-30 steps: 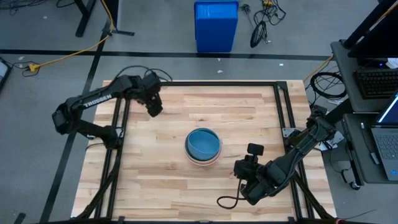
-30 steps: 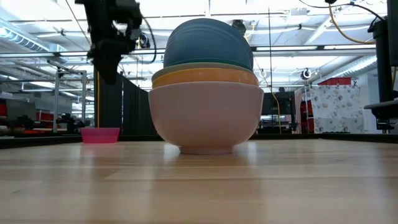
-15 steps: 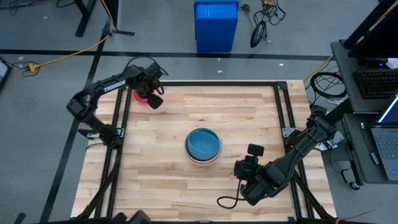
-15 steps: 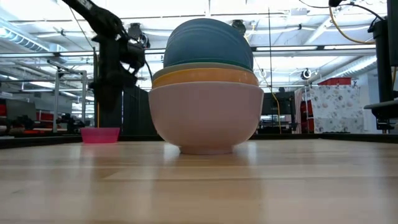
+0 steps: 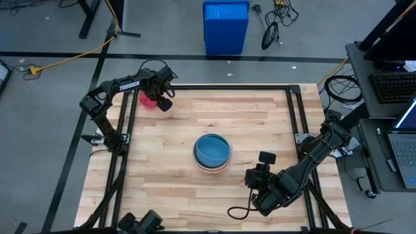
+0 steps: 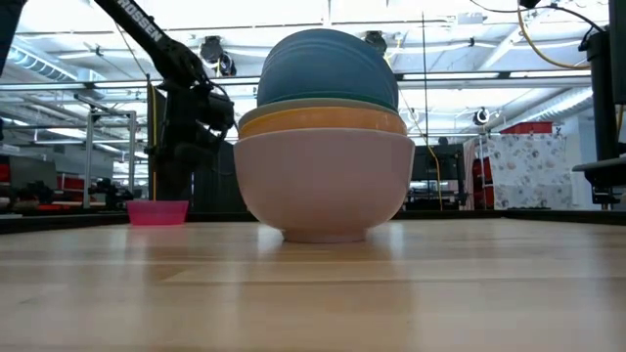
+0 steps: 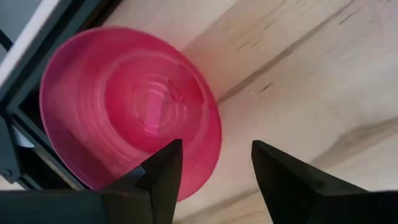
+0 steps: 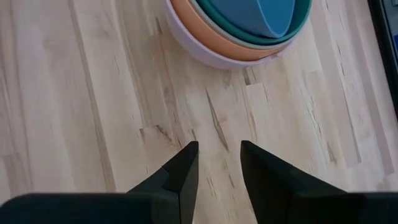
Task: Nest bowls inside each other
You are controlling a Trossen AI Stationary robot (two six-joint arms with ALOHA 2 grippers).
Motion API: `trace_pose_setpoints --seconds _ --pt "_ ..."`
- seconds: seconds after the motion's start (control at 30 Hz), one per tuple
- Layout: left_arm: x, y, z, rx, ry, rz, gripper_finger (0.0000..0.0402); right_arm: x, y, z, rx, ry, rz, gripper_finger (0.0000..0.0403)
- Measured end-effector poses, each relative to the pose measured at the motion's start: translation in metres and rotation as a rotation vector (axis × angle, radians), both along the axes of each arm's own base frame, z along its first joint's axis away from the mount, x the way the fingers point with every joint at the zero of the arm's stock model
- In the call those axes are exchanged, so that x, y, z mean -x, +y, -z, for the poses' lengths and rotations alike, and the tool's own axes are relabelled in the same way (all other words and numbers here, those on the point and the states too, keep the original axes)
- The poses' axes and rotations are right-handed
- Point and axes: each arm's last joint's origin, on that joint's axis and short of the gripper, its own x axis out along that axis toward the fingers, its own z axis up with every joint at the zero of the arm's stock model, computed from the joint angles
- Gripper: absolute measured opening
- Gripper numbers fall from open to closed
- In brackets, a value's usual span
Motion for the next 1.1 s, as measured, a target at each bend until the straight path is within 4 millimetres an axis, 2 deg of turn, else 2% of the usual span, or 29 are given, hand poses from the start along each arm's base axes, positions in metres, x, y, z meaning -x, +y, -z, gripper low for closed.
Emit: trace_pose_setpoints --seconds 0.3,0.63,0.83,1.1 --pt "0.0056 0.0060 0.0006 -0.007 -0.010 -0.020 0.0056 -0.0001 0.0003 0.0000 -0.002 -0.002 0.000 0.0105" --pt "0.0036 0.0056 0.0006 0.023 -0.067 -0.018 0.0014 0.0001 0.0007 0.0001 -0.010 -0.002 0.005 0.0105" --pt "0.0002 0.0055 0.0004 0.025 -0.103 -0.017 0.0018 0.0018 0.0030 0.0000 -0.012 -0.002 -0.003 0.0105" --pt "-0.0038 0.0069 0.0029 0.033 -0.147 -0.021 0.0067 0.0026 0.0038 0.0000 -0.011 -0.001 -0.008 0.0105"
